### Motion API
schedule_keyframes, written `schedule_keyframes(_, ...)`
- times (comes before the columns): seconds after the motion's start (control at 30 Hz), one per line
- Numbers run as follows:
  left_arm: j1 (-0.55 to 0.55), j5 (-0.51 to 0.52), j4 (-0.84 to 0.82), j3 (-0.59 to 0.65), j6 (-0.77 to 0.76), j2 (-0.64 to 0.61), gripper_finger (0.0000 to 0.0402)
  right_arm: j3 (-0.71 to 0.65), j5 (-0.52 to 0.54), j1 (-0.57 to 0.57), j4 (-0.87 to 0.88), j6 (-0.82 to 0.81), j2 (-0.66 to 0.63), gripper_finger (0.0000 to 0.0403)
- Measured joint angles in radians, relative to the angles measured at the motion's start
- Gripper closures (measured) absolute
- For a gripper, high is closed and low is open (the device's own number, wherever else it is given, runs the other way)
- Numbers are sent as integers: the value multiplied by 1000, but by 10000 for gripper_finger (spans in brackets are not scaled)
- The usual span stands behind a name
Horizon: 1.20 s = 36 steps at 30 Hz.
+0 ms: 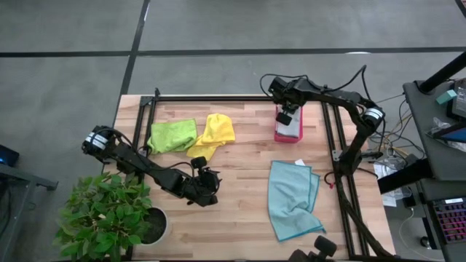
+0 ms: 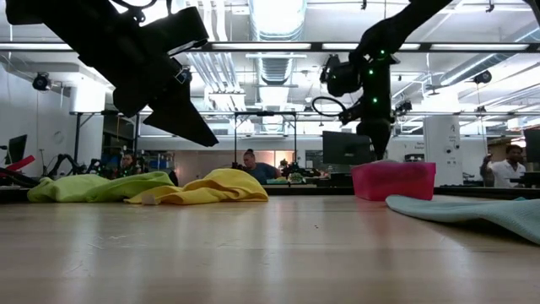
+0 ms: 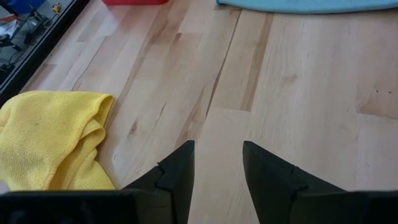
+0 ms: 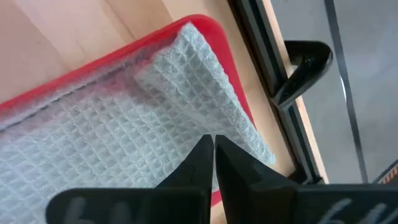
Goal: Fold microfiber towels
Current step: Put the folded gray microfiber towel into the red bin
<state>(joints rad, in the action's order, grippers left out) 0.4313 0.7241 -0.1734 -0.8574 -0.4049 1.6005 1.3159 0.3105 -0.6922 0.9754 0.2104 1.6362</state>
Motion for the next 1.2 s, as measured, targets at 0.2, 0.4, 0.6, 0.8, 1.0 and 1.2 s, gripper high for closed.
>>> schedule_keyframes(0.2, 0, 0, 0, 0, 2, 0, 281, 74, -57, -20, 21, 143, -2, 346)
schedule_keyframes(0.4, 0, 0, 0, 0, 1, 0, 281, 117, -147, -80, 30, 284, -1, 283)
schedule_keyframes(0.6, 0, -1, 0, 0, 24, 0, 281, 117, -216, -136, 68, 391, -1, 252)
schedule_keyframes(0.8, 0, -1, 0, 0, 28, 0, 281, 108, -265, -156, 64, 441, -1, 258)
schedule_keyframes(1.0, 0, -1, 0, 0, 30, 0, 281, 76, -257, -163, 31, 438, 1, 273)
schedule_keyframes(1.2, 0, -1, 0, 0, 46, 0, 281, 53, -257, -171, 25, 418, 2, 282)
